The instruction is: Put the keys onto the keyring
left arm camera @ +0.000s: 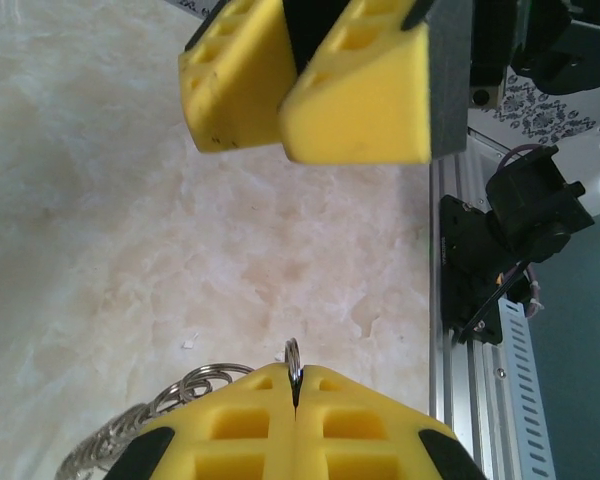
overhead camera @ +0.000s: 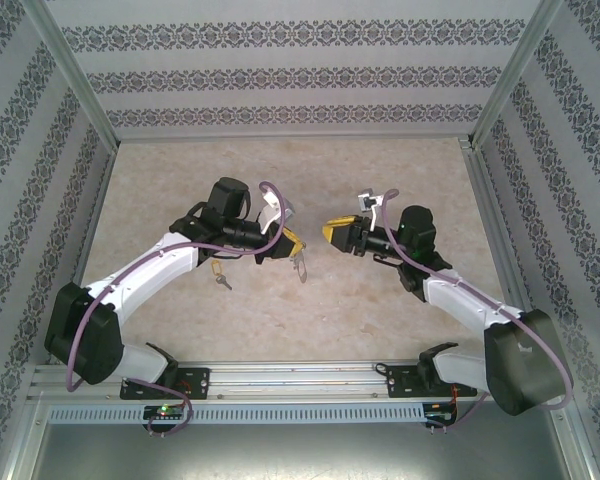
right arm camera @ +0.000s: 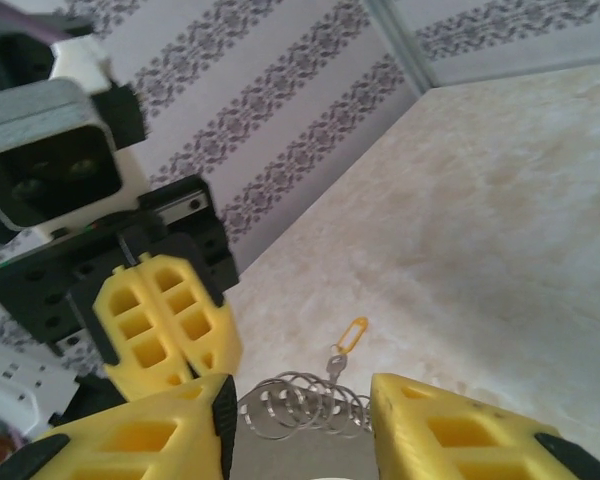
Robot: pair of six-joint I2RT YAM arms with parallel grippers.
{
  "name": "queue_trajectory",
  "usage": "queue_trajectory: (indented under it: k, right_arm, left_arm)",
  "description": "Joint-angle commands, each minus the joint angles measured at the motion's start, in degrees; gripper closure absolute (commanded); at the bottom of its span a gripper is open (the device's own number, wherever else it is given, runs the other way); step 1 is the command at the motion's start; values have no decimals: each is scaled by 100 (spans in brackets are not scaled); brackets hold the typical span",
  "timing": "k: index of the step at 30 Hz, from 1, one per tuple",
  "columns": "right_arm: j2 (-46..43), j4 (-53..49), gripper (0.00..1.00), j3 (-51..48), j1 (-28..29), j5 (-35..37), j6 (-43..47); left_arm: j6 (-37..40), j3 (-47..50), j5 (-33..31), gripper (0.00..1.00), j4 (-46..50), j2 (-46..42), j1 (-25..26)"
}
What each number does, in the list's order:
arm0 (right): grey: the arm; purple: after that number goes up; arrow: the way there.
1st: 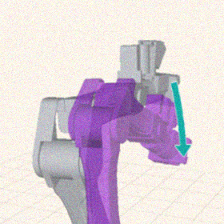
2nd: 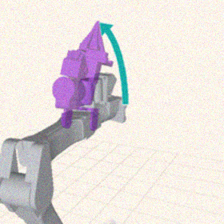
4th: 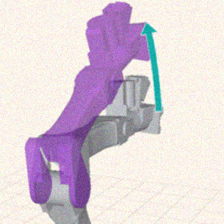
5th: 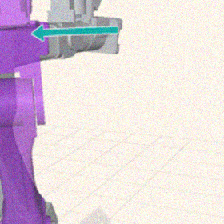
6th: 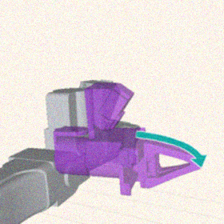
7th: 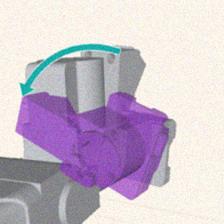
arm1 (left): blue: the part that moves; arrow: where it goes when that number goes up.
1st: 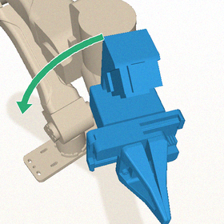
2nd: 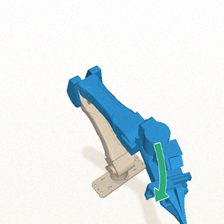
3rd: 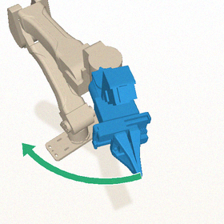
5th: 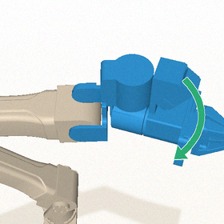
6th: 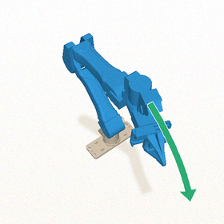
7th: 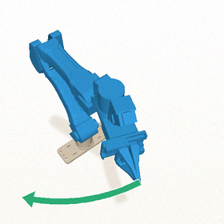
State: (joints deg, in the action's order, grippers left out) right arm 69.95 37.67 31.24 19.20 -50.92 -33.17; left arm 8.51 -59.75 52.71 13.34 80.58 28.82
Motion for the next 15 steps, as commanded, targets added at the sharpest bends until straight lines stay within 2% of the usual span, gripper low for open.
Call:
queue_trajectory:
  k: [1, 15]
  right_arm:
    - [79, 628, 60, -105, 144, -401, -41]
    - [176, 547, 63, -101, 563, -358, 75]
  left_arm:
    - [191, -79, 287, 100, -205, -121, 36]
    - [248, -91, 546, 100, -366, -181, 11]
